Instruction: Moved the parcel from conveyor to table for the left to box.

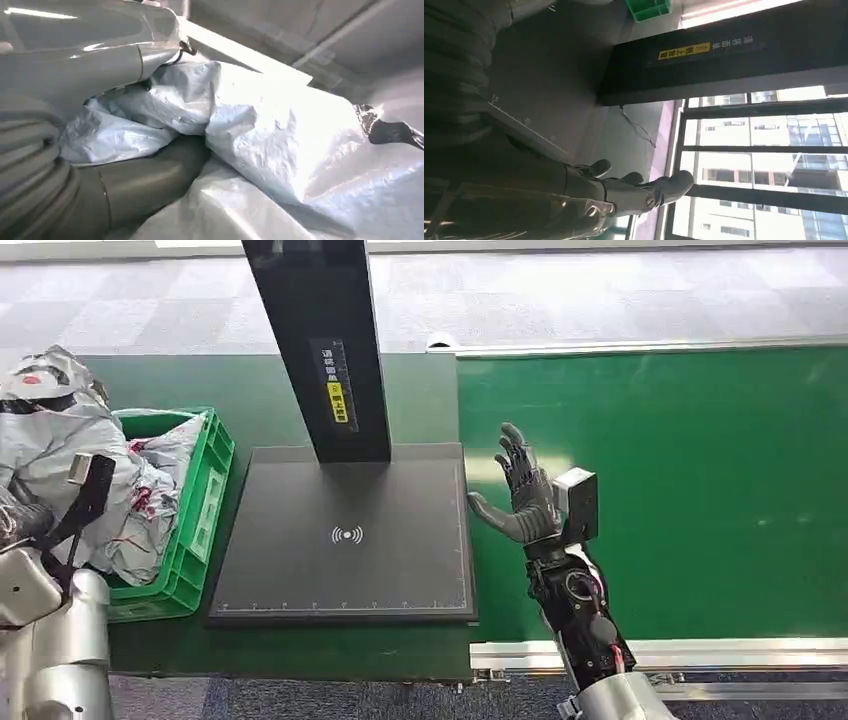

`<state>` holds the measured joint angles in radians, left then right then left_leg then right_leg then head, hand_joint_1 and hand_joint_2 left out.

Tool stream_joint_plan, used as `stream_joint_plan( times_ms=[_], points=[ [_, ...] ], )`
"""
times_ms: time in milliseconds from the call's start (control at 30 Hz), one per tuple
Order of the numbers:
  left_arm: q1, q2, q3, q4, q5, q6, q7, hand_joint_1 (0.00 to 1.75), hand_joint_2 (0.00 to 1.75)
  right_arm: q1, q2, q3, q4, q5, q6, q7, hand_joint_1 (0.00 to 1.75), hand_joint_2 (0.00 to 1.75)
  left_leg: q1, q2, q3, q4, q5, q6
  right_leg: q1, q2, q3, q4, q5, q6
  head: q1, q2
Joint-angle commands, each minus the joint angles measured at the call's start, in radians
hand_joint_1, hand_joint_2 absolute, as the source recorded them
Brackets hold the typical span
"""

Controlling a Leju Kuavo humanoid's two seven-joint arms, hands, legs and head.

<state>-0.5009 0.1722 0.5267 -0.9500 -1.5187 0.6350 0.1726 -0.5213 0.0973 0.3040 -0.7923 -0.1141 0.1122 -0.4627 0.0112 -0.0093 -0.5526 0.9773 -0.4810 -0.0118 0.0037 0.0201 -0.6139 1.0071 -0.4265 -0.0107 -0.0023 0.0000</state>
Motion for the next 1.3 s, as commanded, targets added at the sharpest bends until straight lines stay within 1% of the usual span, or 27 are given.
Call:
stream_joint_plan(
  times_ms=[33,100,133,167,200,233,333,367,400,433,467,500,533,567,633,667,700,733,767,800,867,900,933,1033,1067,1233,1300],
  points=[
    [-0.148,0.171,-0.169,0.585,-0.049,-0.261,0.138,1.75,1.75,-0.043,0.023,0.041,0.032,0.020,0.013,0.014,0.00,1.75,-0.001,0.000,0.002,-0.002,0.001,0.000,-0.001,-0.002,0.001,0.000,0.000,0.001,0.000,0.000],
    [-0.140,0.171,-0.156,0.584,-0.038,-0.264,0.120,1.75,1.75,-0.034,0.021,0.038,0.016,0.027,0.012,0.018,0.00,1.75,-0.002,0.000,0.002,-0.002,0.000,0.000,-0.001,-0.001,0.002,-0.001,0.000,0.001,0.000,0.000],
    [-0.132,0.166,-0.149,0.571,-0.028,-0.213,0.087,1.40,1.75,-0.028,0.019,0.033,0.004,0.031,0.012,0.021,0.00,1.75,-0.001,0.001,0.003,-0.002,0.000,0.000,-0.001,-0.001,0.002,-0.001,0.000,0.001,0.000,0.000],
    [-0.131,0.165,-0.148,0.571,-0.028,-0.212,0.087,0.77,1.75,-0.028,0.017,0.033,0.003,0.032,0.013,0.022,0.00,1.75,-0.002,0.001,0.003,-0.003,0.000,0.000,-0.002,0.000,0.002,-0.001,0.000,0.001,0.000,0.000],
    [-0.126,0.159,-0.148,0.563,-0.025,-0.181,0.059,0.49,1.75,-0.021,0.015,0.027,-0.013,0.035,0.016,0.027,0.00,1.75,-0.002,0.001,0.003,-0.002,0.000,0.000,-0.002,0.000,0.002,-0.001,0.000,0.001,0.000,0.000],
    [-0.123,0.152,-0.147,0.557,-0.019,-0.175,0.037,0.66,1.75,-0.019,0.013,0.025,-0.018,0.038,0.021,0.031,0.00,1.75,-0.002,0.001,0.003,-0.003,0.000,0.000,-0.002,0.000,0.003,-0.001,0.000,0.001,0.000,0.000],
    [-0.121,0.148,-0.159,0.557,-0.029,-0.183,0.024,0.66,1.75,-0.019,0.013,0.025,-0.019,0.039,0.023,0.033,0.00,1.75,-0.002,-0.001,0.003,-0.002,0.001,0.000,-0.002,-0.002,0.002,-0.001,0.000,0.001,0.000,0.000],
    [-0.122,0.146,-0.157,0.556,-0.022,-0.186,0.007,1.33,1.75,-0.021,0.014,0.024,-0.016,0.040,0.023,0.033,0.00,1.75,-0.001,0.000,0.002,-0.002,0.000,0.000,-0.001,-0.001,0.002,-0.001,0.000,0.001,0.000,0.000],
    [-0.122,0.146,-0.157,0.556,-0.022,-0.186,0.007,1.57,1.75,-0.021,0.014,0.024,-0.016,0.040,0.023,0.033,0.00,1.75,-0.001,-0.001,0.002,-0.001,0.000,0.000,-0.001,-0.001,0.002,0.000,0.000,0.001,0.000,0.000],
    [-0.118,0.139,-0.158,0.542,-0.006,-0.153,-0.042,1.55,1.75,-0.024,0.014,0.023,-0.011,0.041,0.024,0.032,0.00,1.75,-0.002,-0.001,0.003,-0.003,0.001,0.000,-0.002,-0.002,0.002,-0.001,0.000,0.001,0.000,0.000],
    [-0.113,0.124,-0.153,0.523,0.023,-0.099,-0.091,1.36,1.75,-0.026,0.012,0.021,-0.012,0.041,0.026,0.030,0.00,1.75,-0.002,-0.001,0.002,-0.002,0.001,0.000,-0.001,-0.002,0.002,0.000,0.000,0.001,0.000,0.000],
    [-0.112,0.114,-0.157,0.511,0.027,-0.075,-0.105,0.33,1.75,-0.026,0.012,0.020,-0.013,0.042,0.027,0.030,0.00,1.75,-0.002,-0.001,0.003,-0.003,0.002,0.000,-0.001,-0.003,0.002,-0.002,0.001,0.001,0.000,0.000],
    [-0.100,0.095,-0.162,0.472,0.059,0.019,-0.163,0.00,1.75,-0.026,0.012,0.017,-0.015,0.042,0.026,0.029,0.00,1.75,-0.002,-0.002,0.003,-0.002,0.002,-0.001,-0.002,-0.003,0.002,-0.001,0.000,0.001,0.000,0.000],
    [-0.083,0.077,-0.165,0.416,0.100,0.063,-0.233,0.00,1.75,-0.026,0.014,0.016,-0.016,0.042,0.025,0.027,0.00,1.75,-0.002,-0.003,0.002,-0.001,0.001,-0.001,-0.002,-0.003,0.002,0.000,0.000,0.001,0.000,0.000],
    [-0.057,0.049,-0.166,0.310,0.119,0.063,-0.269,0.00,1.75,-0.026,0.015,0.016,-0.017,0.043,0.025,0.027,0.00,1.75,-0.001,-0.004,0.002,-0.001,0.002,-0.001,-0.001,-0.005,0.002,-0.001,0.000,0.001,0.000,0.000],
    [-0.010,0.018,-0.155,0.162,0.129,0.063,-0.335,0.00,1.75,-0.028,0.016,0.016,-0.014,0.043,0.026,0.025,0.00,1.75,-0.001,-0.004,0.001,-0.001,0.003,-0.001,-0.001,-0.006,0.002,-0.001,0.000,0.002,0.000,0.000],
    [0.022,-0.026,-0.116,0.028,0.158,0.063,-0.415,0.00,1.75,-0.030,0.018,0.017,-0.008,0.043,0.026,0.023,0.00,1.75,-0.001,-0.005,0.001,-0.002,0.003,0.000,-0.001,-0.008,0.003,-0.002,0.000,0.002,0.000,0.000],
    [0.034,-0.053,-0.097,-0.032,0.161,0.063,-0.461,0.00,1.75,-0.032,0.019,0.018,-0.005,0.043,0.026,0.022,0.00,1.75,-0.001,-0.005,0.001,-0.001,0.002,0.000,-0.001,-0.006,0.003,-0.002,0.000,0.002,0.000,0.000],
    [0.050,-0.110,-0.044,-0.147,0.180,0.063,-0.561,0.00,1.75,-0.034,0.021,0.019,0.002,0.044,0.027,0.018,0.00,1.75,-0.001,-0.004,0.001,-0.001,0.002,-0.001,-0.001,-0.005,0.002,-0.001,0.000,0.002,0.000,0.000],
    [0.052,-0.153,-0.001,-0.193,0.222,0.063,-0.662,0.00,1.75,-0.036,0.021,0.020,0.005,0.044,0.026,0.015,0.00,1.75,-0.001,-0.005,0.000,-0.001,0.002,0.000,0.000,-0.008,0.002,-0.002,0.000,0.003,0.000,0.000],
    [0.033,-0.249,0.049,-0.226,0.287,0.063,-0.812,0.00,1.75,-0.038,0.021,0.016,0.008,0.042,0.021,0.004,0.00,1.75,-0.001,-0.007,0.000,0.000,0.001,0.000,-0.001,-0.009,0.003,-0.001,-0.001,0.003,0.000,0.000],
    [0.025,-0.259,0.045,-0.202,0.329,0.063,-0.836,0.00,0.00,-0.038,0.020,0.014,0.007,0.042,0.019,0.001,0.00,1.75,-0.001,-0.008,-0.001,0.000,0.002,0.000,-0.001,-0.010,0.002,-0.001,-0.001,0.002,0.000,0.000],
    [0.021,-0.278,0.002,-0.187,0.390,0.063,-0.845,0.00,0.00,-0.037,0.016,0.010,0.000,0.040,0.017,-0.003,0.00,1.75,-0.002,-0.007,-0.001,0.000,0.002,-0.001,-0.002,-0.008,0.002,-0.001,-0.001,0.002,0.000,0.000],
    [0.029,-0.286,-0.058,-0.192,0.431,0.063,-0.835,0.00,0.00,-0.037,0.010,0.006,-0.008,0.039,0.019,-0.009,0.00,1.75,-0.002,-0.005,0.000,-0.001,0.001,0.000,-0.003,-0.007,0.003,-0.002,0.000,0.002,0.000,0.000],
    [0.040,-0.274,-0.112,-0.186,0.475,0.063,-0.816,0.00,0.00,-0.036,0.009,0.005,-0.010,0.041,0.017,-0.007,0.00,1.75,-0.002,-0.004,-0.001,0.000,0.001,0.000,-0.002,-0.006,0.001,-0.001,0.000,0.001,0.000,0.000],
    [0.062,-0.268,-0.181,-0.219,0.545,0.063,-0.807,0.00,0.00,-0.031,0.004,0.003,-0.020,0.044,0.017,-0.005,0.00,1.75,-0.002,-0.005,-0.001,0.000,0.000,0.000,-0.002,-0.007,0.001,-0.001,0.000,0.001,0.000,0.000],
    [0.085,-0.257,-0.258,-0.246,0.713,0.063,-0.827,0.00,0.00,-0.024,0.001,0.000,-0.031,0.046,0.014,-0.003,0.00,1.75,-0.002,-0.004,-0.001,0.000,0.000,0.000,-0.002,-0.006,0.001,-0.001,0.000,0.002,0.000,0.000]
  ],
)
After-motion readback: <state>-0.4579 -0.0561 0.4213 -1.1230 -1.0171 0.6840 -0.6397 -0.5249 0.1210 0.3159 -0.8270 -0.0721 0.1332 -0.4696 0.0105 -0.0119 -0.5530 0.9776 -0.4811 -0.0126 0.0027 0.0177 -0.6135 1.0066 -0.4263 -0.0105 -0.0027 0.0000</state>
